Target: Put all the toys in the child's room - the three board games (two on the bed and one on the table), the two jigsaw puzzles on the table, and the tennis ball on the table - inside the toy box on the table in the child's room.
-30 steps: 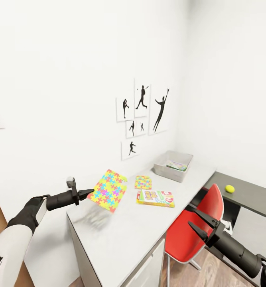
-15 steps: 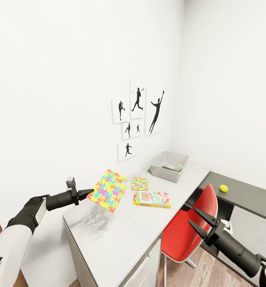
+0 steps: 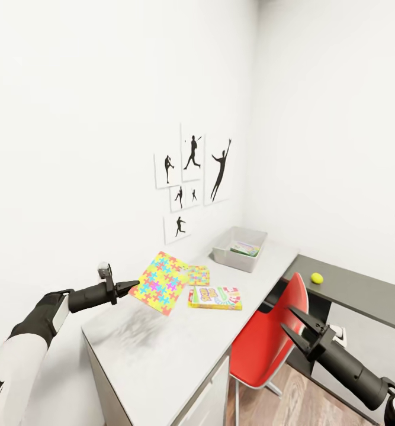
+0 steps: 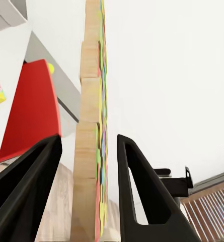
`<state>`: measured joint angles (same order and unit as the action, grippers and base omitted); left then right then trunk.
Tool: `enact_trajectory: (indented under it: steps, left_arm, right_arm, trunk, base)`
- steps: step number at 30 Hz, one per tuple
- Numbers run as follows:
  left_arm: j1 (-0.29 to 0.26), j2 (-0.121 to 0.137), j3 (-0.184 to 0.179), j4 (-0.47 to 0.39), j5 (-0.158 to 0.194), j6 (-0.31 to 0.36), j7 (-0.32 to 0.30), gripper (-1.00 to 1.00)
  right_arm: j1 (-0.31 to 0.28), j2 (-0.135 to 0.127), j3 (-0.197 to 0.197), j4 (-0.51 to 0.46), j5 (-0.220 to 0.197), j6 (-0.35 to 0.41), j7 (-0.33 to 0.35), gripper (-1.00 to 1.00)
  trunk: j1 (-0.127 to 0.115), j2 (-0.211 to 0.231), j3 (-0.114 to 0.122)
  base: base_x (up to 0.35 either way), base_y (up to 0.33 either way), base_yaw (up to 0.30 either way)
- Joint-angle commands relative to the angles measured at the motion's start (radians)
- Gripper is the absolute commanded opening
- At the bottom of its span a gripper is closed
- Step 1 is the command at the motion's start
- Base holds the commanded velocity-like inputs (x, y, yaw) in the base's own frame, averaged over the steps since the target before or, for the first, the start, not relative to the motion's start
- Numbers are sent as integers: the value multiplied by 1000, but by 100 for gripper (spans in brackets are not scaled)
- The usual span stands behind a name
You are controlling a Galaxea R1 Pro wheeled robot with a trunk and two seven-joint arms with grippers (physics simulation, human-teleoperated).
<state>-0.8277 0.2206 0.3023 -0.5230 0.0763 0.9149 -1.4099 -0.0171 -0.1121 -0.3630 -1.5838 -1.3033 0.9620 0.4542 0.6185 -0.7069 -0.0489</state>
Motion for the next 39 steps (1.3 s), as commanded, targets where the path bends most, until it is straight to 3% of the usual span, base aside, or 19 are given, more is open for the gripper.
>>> enact_trajectory:
  steps: [1, 6, 21, 28, 39]
  left_arm:
    - [-1, 0, 0, 0, 0, 10, -3, -100]
    - [-1, -2, -1, 0, 0, 4, -2, -100]
    - [4, -9, 3, 0, -1, -4, 7, -100]
    - [5, -12, 4, 1, 3, -5, 3, -100]
    - [6, -9, 2, 1, 1, -5, 3, -100]
  right_arm:
    - [-1, 0, -1, 1, 6, 4, 6, 100]
    - [-1, 0, -2, 2, 7, 4, 6, 100]
    - [-1, -1, -9, 25, 9, -2, 1, 100]
    - [-1, 0, -8, 24, 45, -3, -3, 100]
    - [-2, 0, -4, 25, 53, -2, -2, 100]
  trunk:
    - [-4, 6, 3]
    - [-23, 41, 24]
    - [-23, 41, 40]
    - [-23, 41, 45]
    - [-23, 41, 45]
  base:
    - [0, 0, -208]
    - [0, 0, -209]
    - [0, -6, -209]
    - [75, -189, -126]
    - [60, -277, -4]
